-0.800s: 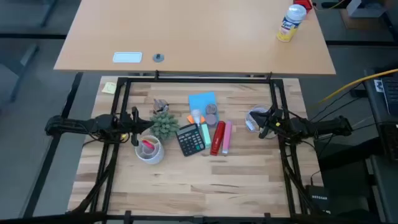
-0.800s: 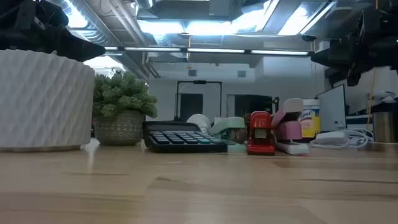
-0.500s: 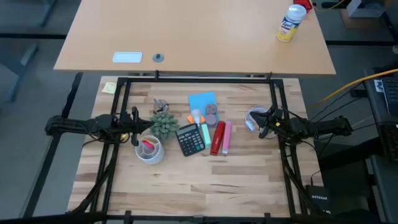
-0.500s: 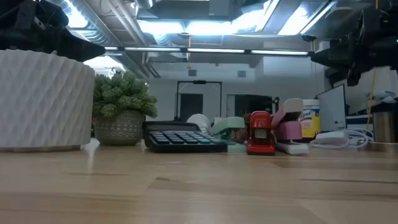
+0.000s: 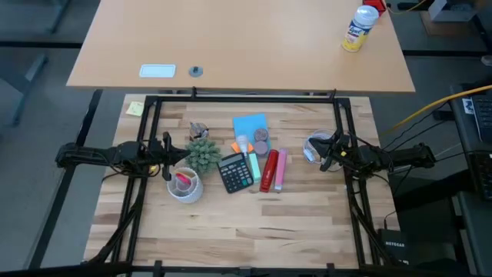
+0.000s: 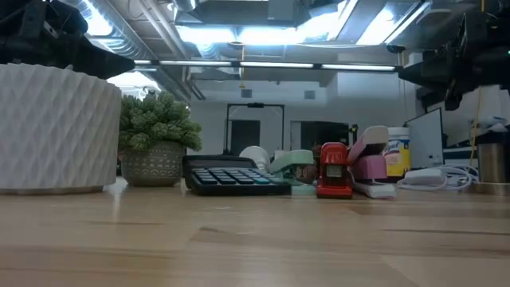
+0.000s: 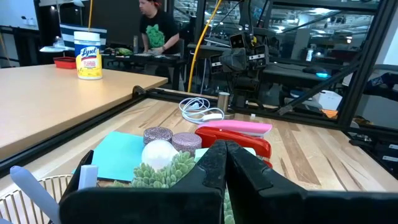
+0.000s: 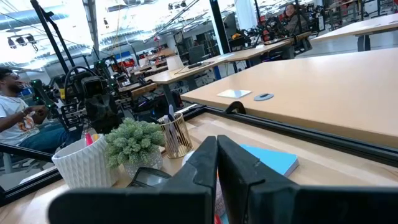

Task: Screw lightbulb

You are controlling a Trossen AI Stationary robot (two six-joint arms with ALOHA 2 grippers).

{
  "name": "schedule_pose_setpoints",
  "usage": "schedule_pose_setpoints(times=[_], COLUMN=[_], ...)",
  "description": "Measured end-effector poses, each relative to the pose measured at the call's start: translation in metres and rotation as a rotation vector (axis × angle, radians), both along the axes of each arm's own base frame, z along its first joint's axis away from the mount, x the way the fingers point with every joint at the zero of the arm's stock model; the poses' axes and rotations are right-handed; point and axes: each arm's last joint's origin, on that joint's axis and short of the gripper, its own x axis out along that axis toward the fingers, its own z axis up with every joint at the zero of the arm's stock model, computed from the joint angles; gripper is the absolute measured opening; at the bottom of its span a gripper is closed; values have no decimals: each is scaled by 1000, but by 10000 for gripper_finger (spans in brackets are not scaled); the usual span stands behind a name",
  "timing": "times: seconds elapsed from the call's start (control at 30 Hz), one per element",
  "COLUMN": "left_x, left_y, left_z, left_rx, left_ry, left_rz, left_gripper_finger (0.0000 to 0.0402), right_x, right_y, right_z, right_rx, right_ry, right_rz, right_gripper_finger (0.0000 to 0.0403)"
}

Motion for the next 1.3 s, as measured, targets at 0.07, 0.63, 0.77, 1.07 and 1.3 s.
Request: schedule_pose_setpoints(times=[0.07,0.63,0.77,1.07,1.3], left_x=[0,0,0,0,0], left_y=[0,0,0,0,0], left_z=[0,0,0,0,0], left_rx=[0,0,0,0,0], left_ry=[0,1,0,0,0], left_rz=[0,0,0,0,0], left_gripper_finger=[1,1,1,1,1], right_x=[0,0,0,-1,-1], right_y=[0,0,0,-1,-1], right_z=[0,0,0,3,5], right_rx=[0,0,0,-8,-8], right_ry=[0,0,-1,-29,-41], right_rz=[0,0,0,-31,-47], right_gripper_finger=[17,17,17,17,17])
